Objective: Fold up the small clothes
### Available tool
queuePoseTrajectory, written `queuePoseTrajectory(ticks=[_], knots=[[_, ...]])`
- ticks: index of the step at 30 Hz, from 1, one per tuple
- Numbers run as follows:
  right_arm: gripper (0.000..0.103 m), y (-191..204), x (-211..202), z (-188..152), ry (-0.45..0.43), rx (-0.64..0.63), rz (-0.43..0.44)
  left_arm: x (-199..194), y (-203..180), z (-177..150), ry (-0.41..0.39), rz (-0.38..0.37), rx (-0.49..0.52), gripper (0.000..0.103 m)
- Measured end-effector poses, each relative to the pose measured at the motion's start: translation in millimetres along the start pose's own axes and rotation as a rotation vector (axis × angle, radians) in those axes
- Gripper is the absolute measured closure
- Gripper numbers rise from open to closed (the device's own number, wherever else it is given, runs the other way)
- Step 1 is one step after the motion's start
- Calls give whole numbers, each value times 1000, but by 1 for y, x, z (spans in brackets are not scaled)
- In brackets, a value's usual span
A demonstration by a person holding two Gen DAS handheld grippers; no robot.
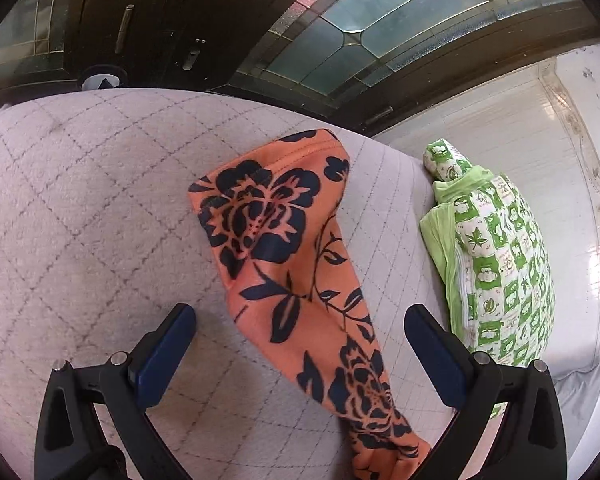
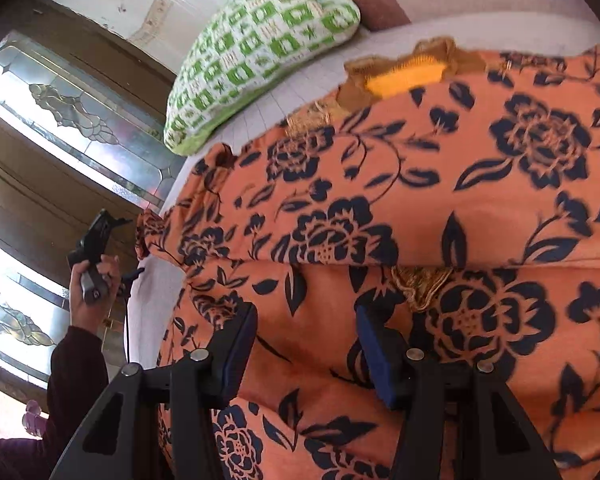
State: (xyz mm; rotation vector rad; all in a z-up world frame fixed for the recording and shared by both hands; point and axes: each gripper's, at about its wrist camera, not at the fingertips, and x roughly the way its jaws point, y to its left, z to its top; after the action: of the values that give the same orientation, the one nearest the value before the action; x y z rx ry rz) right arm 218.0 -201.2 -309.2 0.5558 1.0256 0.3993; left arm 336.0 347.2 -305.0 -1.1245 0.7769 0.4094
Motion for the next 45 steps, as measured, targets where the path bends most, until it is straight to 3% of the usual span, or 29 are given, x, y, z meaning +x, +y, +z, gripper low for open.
queuePoseTrajectory(ticks=[2, 4, 5, 11, 14, 18, 21, 26, 32, 39, 41, 42, 45], knots=[[48, 2, 1, 1, -2, -21, 2, 1, -2, -3, 18, -42, -21, 11], [48, 2, 1, 2, 0, -23, 10, 6, -5, -11, 88, -53, -31, 45], [47, 1, 2, 2, 1, -17, 15, 9, -7, -16, 117, -52, -30, 48], [47, 2, 2, 3, 14, -35, 6, 16, -8, -15, 104, -65, -15, 50], [47, 5, 3, 2, 13, -53, -7, 22, 7, -9, 116, -109, -89, 61], [48, 8, 3, 2, -8, -61, -31, 29, 6, -7, 121, -126, -82, 87], [48, 6, -5, 3, -54, -49, -57, 21, 4, -12, 73, -148, -81, 93], [48, -7, -32, 9, -164, 4, -112, -20, -56, -35, -50, -183, 178, 95], [48, -41, -74, 17, -300, 171, -141, -69, -147, -126, -75, -265, 558, 95], [48, -82, -127, 15, -451, 324, -160, -91, -218, -298, 35, -370, 989, 95], [48, -92, -142, 14, -489, 351, -176, -85, -227, -350, 99, -378, 1086, 95], [48, -97, -149, 13, -508, 363, -184, -77, -230, -386, 168, -388, 1159, 93], [47, -113, -166, 12, -550, 396, -203, -56, -230, -451, 327, -339, 1313, 73]])
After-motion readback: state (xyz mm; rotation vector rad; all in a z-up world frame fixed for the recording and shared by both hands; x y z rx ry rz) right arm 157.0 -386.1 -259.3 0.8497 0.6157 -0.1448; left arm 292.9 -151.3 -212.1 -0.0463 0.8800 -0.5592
